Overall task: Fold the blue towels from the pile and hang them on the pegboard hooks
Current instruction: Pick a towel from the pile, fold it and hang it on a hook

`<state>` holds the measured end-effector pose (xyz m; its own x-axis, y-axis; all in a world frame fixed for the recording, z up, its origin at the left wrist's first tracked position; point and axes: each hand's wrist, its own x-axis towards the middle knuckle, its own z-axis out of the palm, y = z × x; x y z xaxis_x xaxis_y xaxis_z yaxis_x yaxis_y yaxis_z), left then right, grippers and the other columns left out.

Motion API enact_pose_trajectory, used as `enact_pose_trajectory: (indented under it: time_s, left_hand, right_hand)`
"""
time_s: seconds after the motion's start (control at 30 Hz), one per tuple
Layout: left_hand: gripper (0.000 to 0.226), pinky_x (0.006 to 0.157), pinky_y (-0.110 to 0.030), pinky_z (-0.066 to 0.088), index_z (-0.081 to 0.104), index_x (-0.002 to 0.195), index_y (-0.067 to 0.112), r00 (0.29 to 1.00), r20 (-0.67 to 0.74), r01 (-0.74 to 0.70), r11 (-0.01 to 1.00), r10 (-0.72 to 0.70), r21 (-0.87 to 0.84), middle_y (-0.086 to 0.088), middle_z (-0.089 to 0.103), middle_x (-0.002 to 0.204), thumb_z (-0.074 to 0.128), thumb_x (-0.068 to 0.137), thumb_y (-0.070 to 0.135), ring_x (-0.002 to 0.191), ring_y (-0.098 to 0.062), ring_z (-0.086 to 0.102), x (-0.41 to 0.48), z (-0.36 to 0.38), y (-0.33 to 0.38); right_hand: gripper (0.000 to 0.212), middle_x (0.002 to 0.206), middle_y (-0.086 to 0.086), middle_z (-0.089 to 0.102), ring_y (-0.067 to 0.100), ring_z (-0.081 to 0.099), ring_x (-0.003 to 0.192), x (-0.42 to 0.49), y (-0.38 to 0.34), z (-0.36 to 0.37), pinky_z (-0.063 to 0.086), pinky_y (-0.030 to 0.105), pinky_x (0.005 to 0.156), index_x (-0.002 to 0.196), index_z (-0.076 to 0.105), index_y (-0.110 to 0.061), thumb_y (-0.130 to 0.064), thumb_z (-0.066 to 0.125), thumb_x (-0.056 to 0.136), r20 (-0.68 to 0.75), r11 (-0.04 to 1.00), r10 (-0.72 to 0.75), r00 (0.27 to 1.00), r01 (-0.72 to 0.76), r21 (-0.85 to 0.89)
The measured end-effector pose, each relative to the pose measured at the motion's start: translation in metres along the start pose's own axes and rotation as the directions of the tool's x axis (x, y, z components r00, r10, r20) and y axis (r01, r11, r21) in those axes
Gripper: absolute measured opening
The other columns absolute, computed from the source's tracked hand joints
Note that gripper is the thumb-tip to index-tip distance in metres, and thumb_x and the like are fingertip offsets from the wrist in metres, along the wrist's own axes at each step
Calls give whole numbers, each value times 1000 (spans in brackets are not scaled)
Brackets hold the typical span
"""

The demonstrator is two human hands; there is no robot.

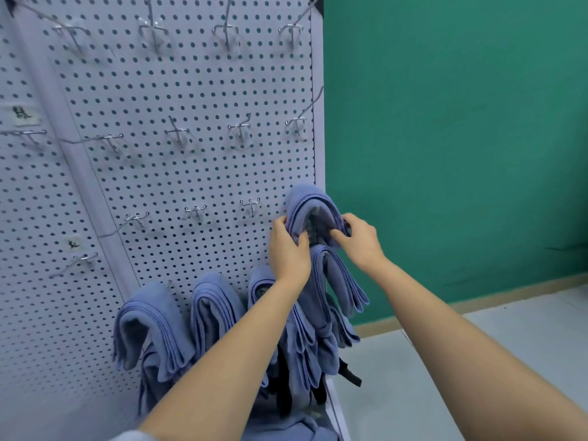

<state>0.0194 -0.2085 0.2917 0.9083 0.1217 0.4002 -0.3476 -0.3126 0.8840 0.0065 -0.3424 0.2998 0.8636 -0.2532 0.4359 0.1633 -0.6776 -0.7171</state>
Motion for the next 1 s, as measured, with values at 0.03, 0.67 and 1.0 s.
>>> enact_pose_trajectory:
  time_s: [0.03,0.67,1.0]
  left_hand:
    - [30,73,-31,47,44,123,19,1000,21,15,1000,-15,5,-4,58,116,55,95,18,91,-19,58,-2,-4,2]
    - [14,81,-28,43,64,107,10,927,178,293,933,-331,209,-1,59,100,56,96,14,92,-16,52,-194,-180,-64]
    - [33,80,-38,51,58,61,21,791,137,531,780,-596,330,-6,60,68,58,88,2,77,-24,56,-271,-227,-222]
  right_hand:
    - [11,88,0,61,18,53,79,-3,-2,-3,39,26,66,102,60,-13,-18,61,92,-5,1000,0,1000,0,1]
    - [20,89,4,60,15,56,84,-249,-56,37,40,21,77,109,62,-5,-11,64,90,373,995,101,922,-88,-53]
    - [18,94,13,59,17,51,78,-354,-6,160,39,20,68,110,62,-4,-4,52,94,574,951,306,760,-275,-142]
